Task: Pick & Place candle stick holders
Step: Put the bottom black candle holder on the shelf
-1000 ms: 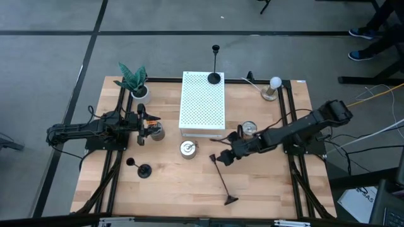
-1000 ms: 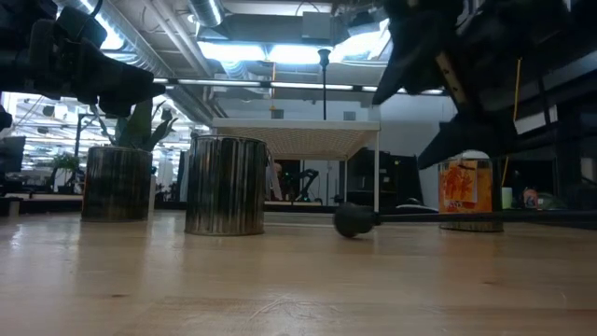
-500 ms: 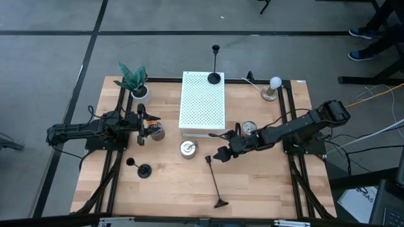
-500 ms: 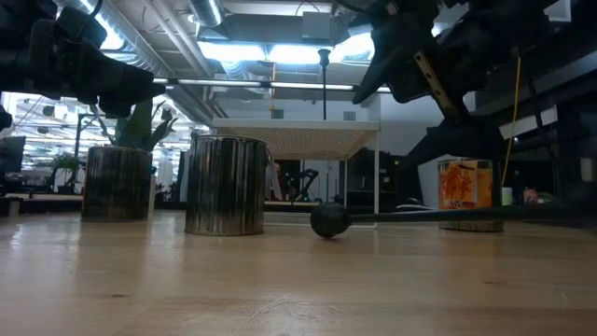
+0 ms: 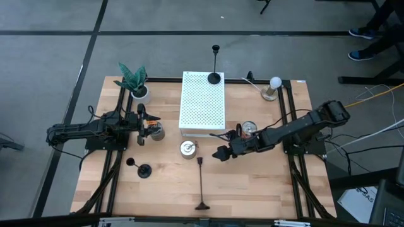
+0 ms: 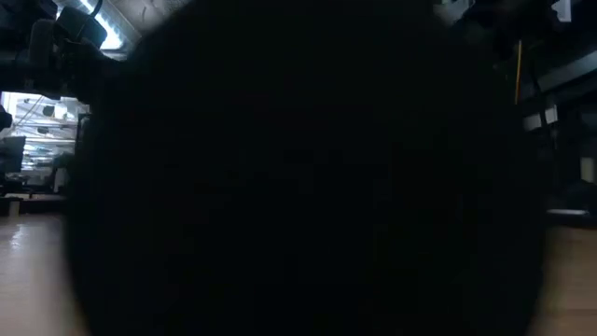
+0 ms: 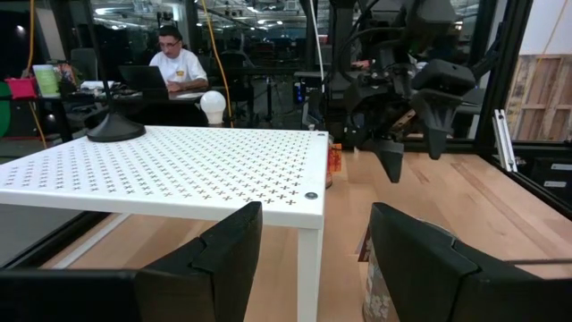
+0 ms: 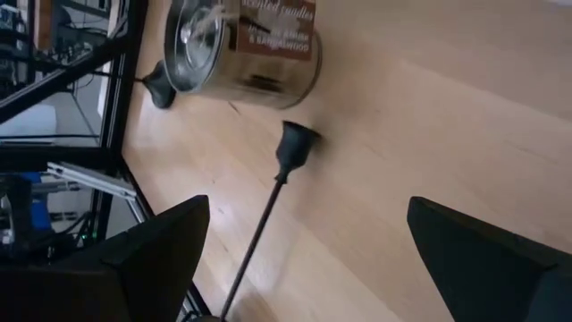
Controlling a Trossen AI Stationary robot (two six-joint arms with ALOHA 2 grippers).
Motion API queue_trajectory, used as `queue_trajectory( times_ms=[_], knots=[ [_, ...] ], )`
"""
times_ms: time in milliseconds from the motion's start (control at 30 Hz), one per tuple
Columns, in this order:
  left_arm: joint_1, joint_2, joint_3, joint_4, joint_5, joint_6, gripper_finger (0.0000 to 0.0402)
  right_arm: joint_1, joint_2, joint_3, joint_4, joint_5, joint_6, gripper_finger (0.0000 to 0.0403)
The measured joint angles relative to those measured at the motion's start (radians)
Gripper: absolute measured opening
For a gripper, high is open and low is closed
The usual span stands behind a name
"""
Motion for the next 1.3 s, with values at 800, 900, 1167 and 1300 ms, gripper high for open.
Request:
queue_trajectory(
  times_ms=[800, 900, 1167, 1300],
  knots=[
    [0.000, 0.000, 0.000, 0.000, 0.000, 0.000, 0.0208, -0.028, 0.047, 0.000, 0.066, 0.050, -0.113, 0.0385],
    [0.000, 0.000, 0.000, 0.000, 0.000, 0.000, 0.0207, -0.035, 0.047, 0.000, 0.071, 0.050, -0.115, 0.0385],
    [0.000, 0.000, 0.000, 0.000, 0.000, 0.000, 0.0207, -0.054, 0.047, 0.000, 0.106, 0.053, -0.135, 0.0385],
    [0.000, 0.000, 0.000, 0.000, 0.000, 0.000, 0.0207, -0.055, 0.047, 0.000, 0.115, 0.058, -0.135, 0.0385]
  ],
)
